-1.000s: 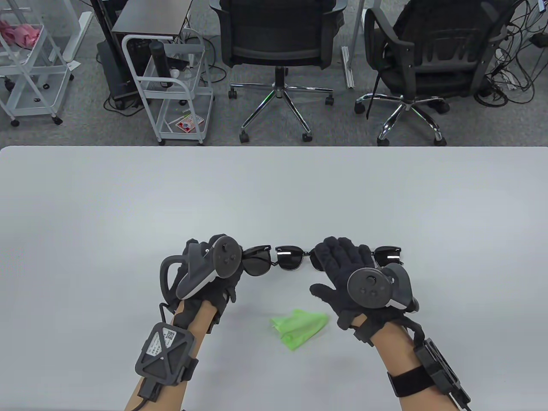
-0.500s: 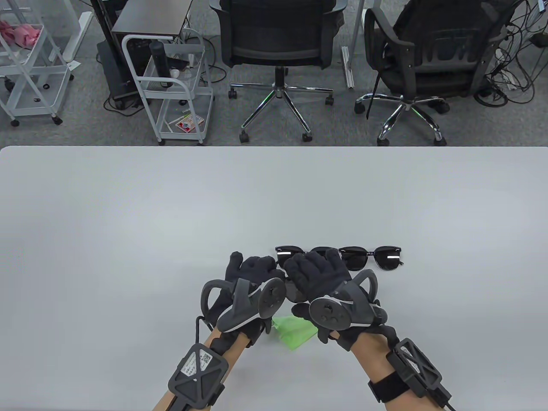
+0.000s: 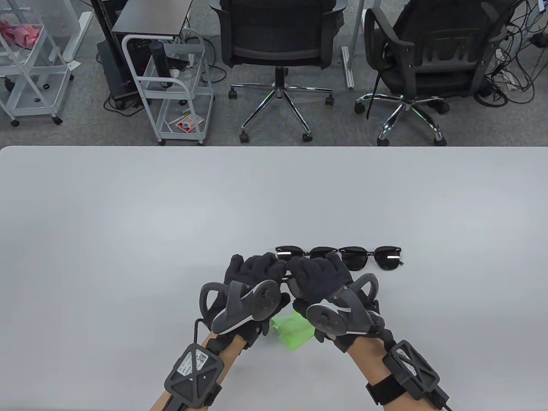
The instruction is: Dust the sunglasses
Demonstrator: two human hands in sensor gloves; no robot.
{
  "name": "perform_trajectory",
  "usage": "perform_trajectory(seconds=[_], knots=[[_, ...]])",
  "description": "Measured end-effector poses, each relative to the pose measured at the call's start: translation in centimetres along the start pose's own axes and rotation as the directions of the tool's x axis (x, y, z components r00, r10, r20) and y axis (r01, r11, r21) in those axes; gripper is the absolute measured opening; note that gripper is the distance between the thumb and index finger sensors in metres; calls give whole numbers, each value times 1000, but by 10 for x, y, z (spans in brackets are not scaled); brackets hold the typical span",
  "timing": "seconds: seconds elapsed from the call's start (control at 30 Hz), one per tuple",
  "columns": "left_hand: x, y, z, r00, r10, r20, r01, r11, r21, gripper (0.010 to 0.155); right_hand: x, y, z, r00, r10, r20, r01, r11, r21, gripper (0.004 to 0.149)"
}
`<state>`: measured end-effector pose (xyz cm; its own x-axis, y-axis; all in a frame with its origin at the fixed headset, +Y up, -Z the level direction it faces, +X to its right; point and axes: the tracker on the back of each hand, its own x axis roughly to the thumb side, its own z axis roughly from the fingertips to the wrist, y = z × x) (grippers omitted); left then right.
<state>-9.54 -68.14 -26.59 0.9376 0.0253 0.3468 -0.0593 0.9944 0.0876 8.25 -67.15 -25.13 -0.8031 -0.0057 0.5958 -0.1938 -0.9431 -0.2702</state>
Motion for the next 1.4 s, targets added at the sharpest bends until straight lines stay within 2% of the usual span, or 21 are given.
perform_trajectory(seconds=[0.03,0.13,0.3,0.37,0.43,0.47,0.5,0.53,0.6,0.67,0.77,0.9,1.03,1.27,1.4], knots=[[0,0,0,1000,-22,5,22,1000,-2,95,-2,-1,0,1000,-14,-6,14,1000,-3,86],[1,2,-1,995,-95,17,94,994,57,90,-5,-2,-1,999,-51,-17,51,999,-6,86],[-4,5,-3,999,-42,-13,43,998,49,88,-17,-10,-2,988,-140,-66,140,990,-10,93],[-14,5,-5,998,20,-51,-18,999,34,89,-29,-20,-1,962,-246,-118,235,967,-100,97],[-25,5,-6,985,144,-94,-143,990,13,90,-38,-27,-1,914,-370,-168,341,923,-175,91],[-33,4,-7,955,269,-126,-272,962,-2,90,-44,-29,-3,861,-463,-209,419,880,-226,87],[-40,2,-7,895,415,-161,-423,906,-13,91,-48,-29,-5,802,-550,-233,498,831,-249,82],[-44,1,-7,856,487,-175,-497,867,-21,91,-50,-29,-7,763,-597,-247,543,800,-255,76],[-52,-6,-6,688,696,-204,-718,694,-53,92,-52,-22,-13,642,-702,-308,640,712,-288,71],[-55,-13,-7,542,813,-213,-840,534,-100,92,-49,-11,-19,507,-788,-350,741,606,-291,64],[-55,-18,-7,450,865,-222,-892,428,-142,93,-47,7,-25,435,-808,-397,777,560,-287,62],[-50,-19,-8,449,868,-213,-888,408,-212,95,-48,23,-27,392,-836,-383,834,499,-235,56],[-43,-20,-9,486,851,-196,-862,431,-265,95,-45,32,-26,338,-870,-358,873,432,-227,50],[-42,-18,-8,526,830,-188,-838,466,-284,92,-49,25,-20,406,-838,-364,831,504,-235,43],[-46,-12,-8,560,812,-165,-816,507,-276,90,-54,19,-14,397,-843,-363,818,505,-276,43]])
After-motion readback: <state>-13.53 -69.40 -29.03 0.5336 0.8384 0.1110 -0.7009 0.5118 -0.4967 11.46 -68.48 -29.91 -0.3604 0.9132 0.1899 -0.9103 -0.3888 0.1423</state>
